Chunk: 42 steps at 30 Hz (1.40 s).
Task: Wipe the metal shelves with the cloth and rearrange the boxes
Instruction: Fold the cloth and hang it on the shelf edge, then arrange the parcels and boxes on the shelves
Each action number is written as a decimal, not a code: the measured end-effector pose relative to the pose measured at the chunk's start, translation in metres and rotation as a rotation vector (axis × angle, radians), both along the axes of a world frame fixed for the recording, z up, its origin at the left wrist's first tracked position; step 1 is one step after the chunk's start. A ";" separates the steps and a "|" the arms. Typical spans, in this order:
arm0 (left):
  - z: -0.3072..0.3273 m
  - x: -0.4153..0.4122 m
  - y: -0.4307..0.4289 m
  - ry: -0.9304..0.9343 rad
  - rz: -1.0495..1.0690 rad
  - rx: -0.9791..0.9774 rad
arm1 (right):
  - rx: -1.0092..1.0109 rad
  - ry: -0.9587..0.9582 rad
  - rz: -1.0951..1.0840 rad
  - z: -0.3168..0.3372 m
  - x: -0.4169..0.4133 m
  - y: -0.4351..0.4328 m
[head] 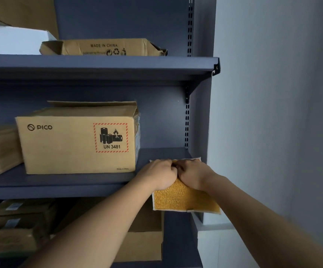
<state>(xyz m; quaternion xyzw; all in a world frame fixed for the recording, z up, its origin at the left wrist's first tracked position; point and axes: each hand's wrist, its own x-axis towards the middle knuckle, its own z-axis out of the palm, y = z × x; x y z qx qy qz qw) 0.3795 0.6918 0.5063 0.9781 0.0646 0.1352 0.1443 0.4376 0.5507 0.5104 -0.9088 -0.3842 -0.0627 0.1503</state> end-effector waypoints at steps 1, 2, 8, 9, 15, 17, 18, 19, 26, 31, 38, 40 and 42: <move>0.001 -0.003 -0.002 -0.030 0.003 -0.014 | -0.016 -0.001 -0.007 0.002 -0.002 -0.001; 0.003 -0.008 -0.003 -0.076 -0.002 -0.019 | -0.020 -0.017 -0.014 0.005 -0.006 -0.002; 0.036 -0.067 0.048 -0.566 -0.113 0.211 | 0.378 -0.084 -0.038 0.039 -0.045 0.030; 0.045 -0.079 0.063 -0.632 -0.135 0.281 | 0.468 -0.063 -0.008 0.050 -0.053 0.044; 0.080 -0.133 0.164 -0.876 -0.037 0.410 | 0.669 -0.082 0.096 0.096 -0.093 0.124; 0.085 -0.149 0.201 -0.854 0.082 0.429 | 0.651 -0.079 0.064 0.103 -0.097 0.141; 0.086 -0.155 0.218 -0.837 0.148 0.408 | 0.653 -0.061 0.042 0.104 -0.095 0.146; 0.086 -0.159 0.233 -0.825 0.205 0.347 | 0.667 -0.043 0.020 0.105 -0.094 0.150; 0.063 -0.160 0.284 -0.826 0.239 -0.327 | 0.722 0.084 -0.107 0.088 -0.080 0.167; 0.053 -0.154 0.286 -0.882 0.197 -0.446 | 0.815 0.096 -0.125 0.080 -0.078 0.173; 0.052 -0.149 0.295 -0.859 0.182 -0.513 | 0.983 0.120 -0.132 0.060 -0.090 0.183; 0.053 -0.151 0.296 -0.836 0.185 -0.521 | 0.982 0.112 -0.127 0.061 -0.095 0.184; 0.055 -0.156 0.294 -0.821 0.182 -0.539 | 0.978 0.106 -0.143 0.063 -0.103 0.183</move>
